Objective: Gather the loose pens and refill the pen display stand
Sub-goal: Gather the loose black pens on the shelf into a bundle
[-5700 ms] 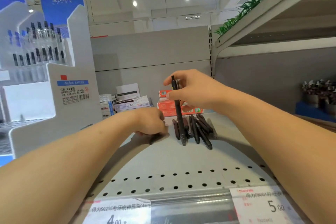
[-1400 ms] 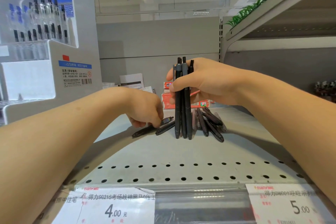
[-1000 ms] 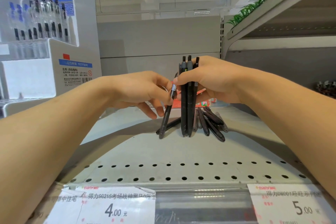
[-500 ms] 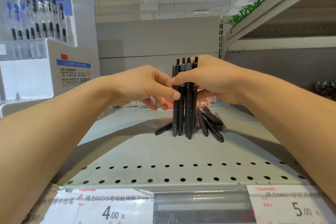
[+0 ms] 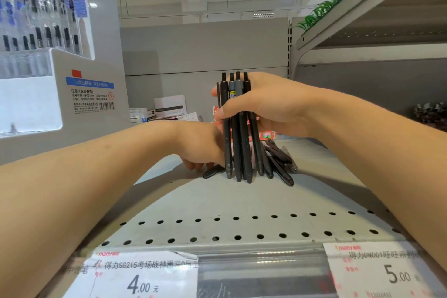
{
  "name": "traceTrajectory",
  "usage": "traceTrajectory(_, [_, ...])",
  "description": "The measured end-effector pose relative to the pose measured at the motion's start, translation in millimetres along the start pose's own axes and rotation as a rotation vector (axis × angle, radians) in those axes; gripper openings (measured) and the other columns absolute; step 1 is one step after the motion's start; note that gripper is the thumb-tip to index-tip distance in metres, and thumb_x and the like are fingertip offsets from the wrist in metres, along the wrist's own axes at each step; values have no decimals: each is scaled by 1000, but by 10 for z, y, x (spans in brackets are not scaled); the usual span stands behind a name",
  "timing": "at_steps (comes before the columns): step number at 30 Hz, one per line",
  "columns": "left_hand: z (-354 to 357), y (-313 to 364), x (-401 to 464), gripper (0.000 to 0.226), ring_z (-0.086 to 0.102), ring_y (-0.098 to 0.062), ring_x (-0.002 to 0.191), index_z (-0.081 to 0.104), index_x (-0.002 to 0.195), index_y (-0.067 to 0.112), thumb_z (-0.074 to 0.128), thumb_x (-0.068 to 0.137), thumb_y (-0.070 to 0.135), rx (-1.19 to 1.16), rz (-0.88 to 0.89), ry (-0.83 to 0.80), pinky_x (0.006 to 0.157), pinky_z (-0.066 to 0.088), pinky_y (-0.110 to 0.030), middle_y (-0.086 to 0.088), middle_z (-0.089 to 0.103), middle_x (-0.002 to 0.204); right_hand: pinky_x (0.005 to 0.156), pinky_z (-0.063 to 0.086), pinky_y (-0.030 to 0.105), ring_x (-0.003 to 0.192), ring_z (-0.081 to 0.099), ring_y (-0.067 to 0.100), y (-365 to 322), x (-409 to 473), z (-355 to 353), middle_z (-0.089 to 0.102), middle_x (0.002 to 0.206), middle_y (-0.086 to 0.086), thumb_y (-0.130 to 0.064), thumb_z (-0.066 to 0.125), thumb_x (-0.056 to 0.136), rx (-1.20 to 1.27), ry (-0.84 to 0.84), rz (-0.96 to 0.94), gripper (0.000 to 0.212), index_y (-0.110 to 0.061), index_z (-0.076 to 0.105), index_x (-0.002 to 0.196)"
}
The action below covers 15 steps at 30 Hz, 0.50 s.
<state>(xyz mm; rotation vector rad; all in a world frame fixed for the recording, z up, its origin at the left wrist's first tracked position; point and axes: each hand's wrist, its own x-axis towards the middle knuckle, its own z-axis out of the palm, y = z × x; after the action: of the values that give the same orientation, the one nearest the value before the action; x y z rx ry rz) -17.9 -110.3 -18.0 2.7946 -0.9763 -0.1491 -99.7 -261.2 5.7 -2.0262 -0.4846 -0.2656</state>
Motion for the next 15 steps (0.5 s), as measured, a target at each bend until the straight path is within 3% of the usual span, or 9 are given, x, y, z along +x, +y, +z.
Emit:
traceTrajectory(3, [-32, -30, -29, 8, 59, -10, 57, 64, 95, 24, 63, 95, 32, -8, -61, -4, 57, 53, -21, -1, 63, 86, 80, 63, 45, 94, 76, 34, 11, -23, 59, 70, 96, 22, 1, 70, 88, 135, -132, 65, 55, 4, 46, 138])
traceTrajectory(5, [-64, -65, -63, 11, 64, -8, 60, 66, 103, 27, 57, 98, 32, -86, -74, 36, 57, 54, -20, 0, 64, 102, 80, 63, 45, 93, 75, 37, 17, -26, 103, 70, 92, 19, 2, 67, 89, 160, -186, 96, 53, 4, 45, 138])
traceTrajectory(6, [-80, -78, -79, 14, 65, -6, 58, 67, 97, 28, 54, 98, 30, -146, -64, 63, 57, 55, -20, 1, 64, 103, 79, 63, 43, 89, 76, 34, 18, -21, 121, 70, 90, 18, 2, 66, 90, 174, -195, 103, 49, 4, 48, 135])
traceTrajectory(9, [-128, -84, -126, 24, 67, -10, 58, 70, 79, 20, 48, 89, 23, -329, -26, 120, 60, 57, -24, -1, 69, 94, 74, 62, 38, 80, 75, 24, 14, -4, 136, 70, 86, 16, 3, 61, 91, 211, -165, 108, 28, -2, 61, 119])
traceTrajectory(13, [-211, -95, -150, 20, 75, -23, 71, 69, 104, 16, 55, 94, 26, -452, -39, 143, 60, 58, -28, -8, 73, 93, 85, 62, 47, 81, 73, 26, 29, 23, 100, 69, 86, 20, 2, 61, 89, 210, -51, 109, 8, 0, 63, 96])
traceTrajectory(15, [-232, -98, -165, 21, 76, -28, 77, 65, 110, 13, 56, 93, 22, -487, -39, 143, 61, 58, -30, -9, 75, 88, 81, 63, 46, 82, 71, 28, 42, 38, 86, 68, 84, 19, 2, 65, 87, 163, 29, 96, 5, -3, 65, 87])
